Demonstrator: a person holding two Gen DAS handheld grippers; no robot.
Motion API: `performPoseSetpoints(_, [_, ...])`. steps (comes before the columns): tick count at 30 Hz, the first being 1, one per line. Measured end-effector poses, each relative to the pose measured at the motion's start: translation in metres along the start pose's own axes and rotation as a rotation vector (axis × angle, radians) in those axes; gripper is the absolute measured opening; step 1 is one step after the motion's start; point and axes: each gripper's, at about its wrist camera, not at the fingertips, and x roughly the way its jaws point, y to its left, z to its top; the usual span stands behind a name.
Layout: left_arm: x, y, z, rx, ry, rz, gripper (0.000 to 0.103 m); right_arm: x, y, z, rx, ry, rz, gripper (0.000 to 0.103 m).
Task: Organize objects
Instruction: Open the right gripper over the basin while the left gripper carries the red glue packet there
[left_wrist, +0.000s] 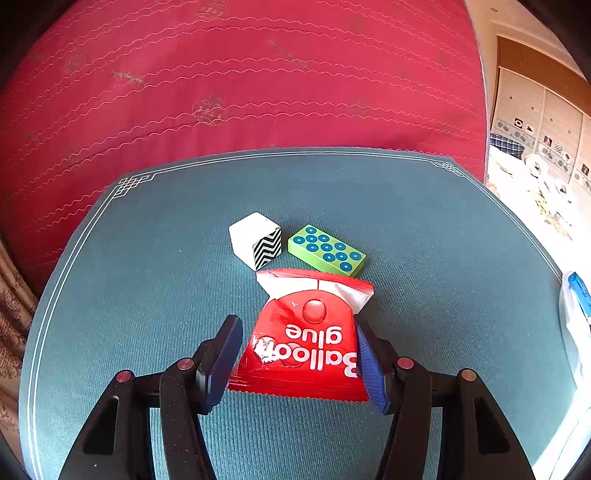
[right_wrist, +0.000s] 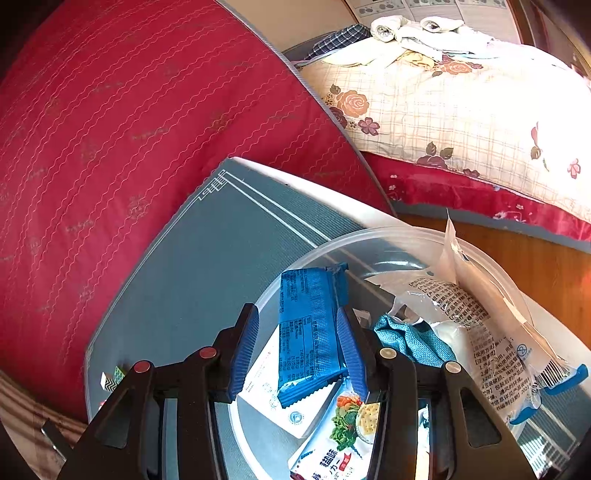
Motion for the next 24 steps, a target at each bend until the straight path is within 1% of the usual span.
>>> performPoseSetpoints(3, [-0.002, -0.001, 0.000, 0.002, -0.004, -0.005, 0.063, -0.008, 0.004, -0.006, -0.040, 0.008, 0.029, 0.047])
performPoseSetpoints(4, [-0.003, -0.003, 0.001, 0.004, -0.007, -0.007, 0.063, -0.011, 0.005, -0.008, -0.054, 0.016, 0.034, 0.052])
performPoseSetpoints(5, [-0.004, -0.004, 0.001, 0.008, -0.009, -0.010, 0.063, -0.012, 0.006, -0.011, -0.067, 0.027, 0.043, 0.054])
performPoseSetpoints(8, [-0.009, -0.009, 0.002, 0.018, -0.019, -0.019, 0.063, -0.020, 0.006, -0.018, -0.091, 0.031, 0.055, 0.055])
performPoseSetpoints(12, [-0.021, -0.021, 0.003, 0.044, -0.045, -0.038, 0.063, -0.037, 0.007, -0.025, -0.162, -0.031, 0.032, 0.055])
performPoseSetpoints(14, [-0.025, -0.028, 0.003, 0.055, -0.049, -0.059, 0.063, -0.045, 0.008, -0.027, -0.187, -0.059, 0.022, 0.055])
performPoseSetpoints(20, [-0.032, -0.059, 0.000, 0.104, -0.039, -0.110, 0.063, -0.064, 0.002, -0.036, -0.266, -0.133, -0.027, 0.056])
performPoseSetpoints(24, [-0.036, -0.086, -0.004, 0.139, -0.022, -0.167, 0.063, -0.072, -0.006, -0.040, -0.291, -0.159, -0.050, 0.058])
